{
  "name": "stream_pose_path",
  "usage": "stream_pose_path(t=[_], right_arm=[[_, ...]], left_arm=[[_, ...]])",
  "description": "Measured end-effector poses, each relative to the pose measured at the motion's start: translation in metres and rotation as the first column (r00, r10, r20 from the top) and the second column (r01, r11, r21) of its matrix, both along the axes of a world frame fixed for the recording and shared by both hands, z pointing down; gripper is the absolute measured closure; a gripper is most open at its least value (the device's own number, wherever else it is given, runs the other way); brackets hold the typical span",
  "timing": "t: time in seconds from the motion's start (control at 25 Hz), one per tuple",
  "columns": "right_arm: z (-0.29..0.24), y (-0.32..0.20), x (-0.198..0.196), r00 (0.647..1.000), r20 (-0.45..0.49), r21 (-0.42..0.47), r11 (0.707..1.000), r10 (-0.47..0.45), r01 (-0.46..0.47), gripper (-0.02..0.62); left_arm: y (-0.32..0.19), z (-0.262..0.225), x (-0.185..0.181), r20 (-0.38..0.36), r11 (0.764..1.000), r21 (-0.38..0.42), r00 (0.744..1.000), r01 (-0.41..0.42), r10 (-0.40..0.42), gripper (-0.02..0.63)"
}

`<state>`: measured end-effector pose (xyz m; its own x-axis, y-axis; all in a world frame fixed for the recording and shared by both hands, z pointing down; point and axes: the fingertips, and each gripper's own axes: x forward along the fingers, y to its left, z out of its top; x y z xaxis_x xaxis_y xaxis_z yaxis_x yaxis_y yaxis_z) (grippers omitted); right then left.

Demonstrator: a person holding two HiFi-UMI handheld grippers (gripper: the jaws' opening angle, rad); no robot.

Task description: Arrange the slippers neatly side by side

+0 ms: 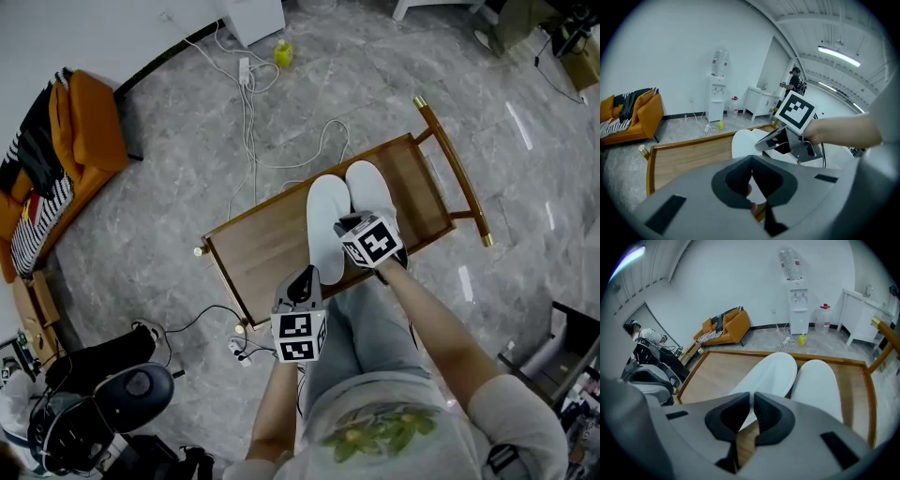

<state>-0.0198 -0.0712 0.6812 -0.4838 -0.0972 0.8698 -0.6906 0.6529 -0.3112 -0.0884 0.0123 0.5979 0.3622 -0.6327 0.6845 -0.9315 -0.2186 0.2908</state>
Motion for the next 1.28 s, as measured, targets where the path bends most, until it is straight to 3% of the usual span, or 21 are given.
stream_pose_path(t=[0.48, 0.64, 0.88, 1.08, 1.28], right_arm=[[-0.001, -0.009, 0.009, 0.976, -0.091, 0.039, 0.978, -0.2, 0.204, 0.563], [0.0, -0.007, 0.007, 0.947, -0.105, 0.065, 0.948, -0.303, 0.31, 0.563], [-0.001, -0.002, 0.008, 0.877, -0.175, 0.105, 0.877, -0.448, 0.469, 0.563], [-0.002, -0.006, 0.009, 0.867, -0.177, 0.119, 0.865, -0.465, 0.488, 0.563], [0.01, -0.011, 0.011, 0.905, -0.147, 0.133, 0.899, -0.399, 0.418, 0.563]], left_arm=[[-0.006, -0.008, -0.001, 0.007, 1.0, 0.008, 1.0, -0.009, 0.009, 0.591], [-0.007, -0.01, -0.002, 0.011, 1.0, 0.009, 1.0, -0.015, 0.015, 0.591], [-0.008, -0.015, 0.0, 0.014, 1.0, 0.006, 1.0, -0.026, 0.026, 0.591], [-0.01, -0.018, 0.003, 0.015, 0.999, 0.006, 0.999, -0.036, 0.036, 0.591], [-0.009, -0.02, 0.01, 0.025, 0.999, 0.003, 0.998, -0.05, 0.05, 0.591]])
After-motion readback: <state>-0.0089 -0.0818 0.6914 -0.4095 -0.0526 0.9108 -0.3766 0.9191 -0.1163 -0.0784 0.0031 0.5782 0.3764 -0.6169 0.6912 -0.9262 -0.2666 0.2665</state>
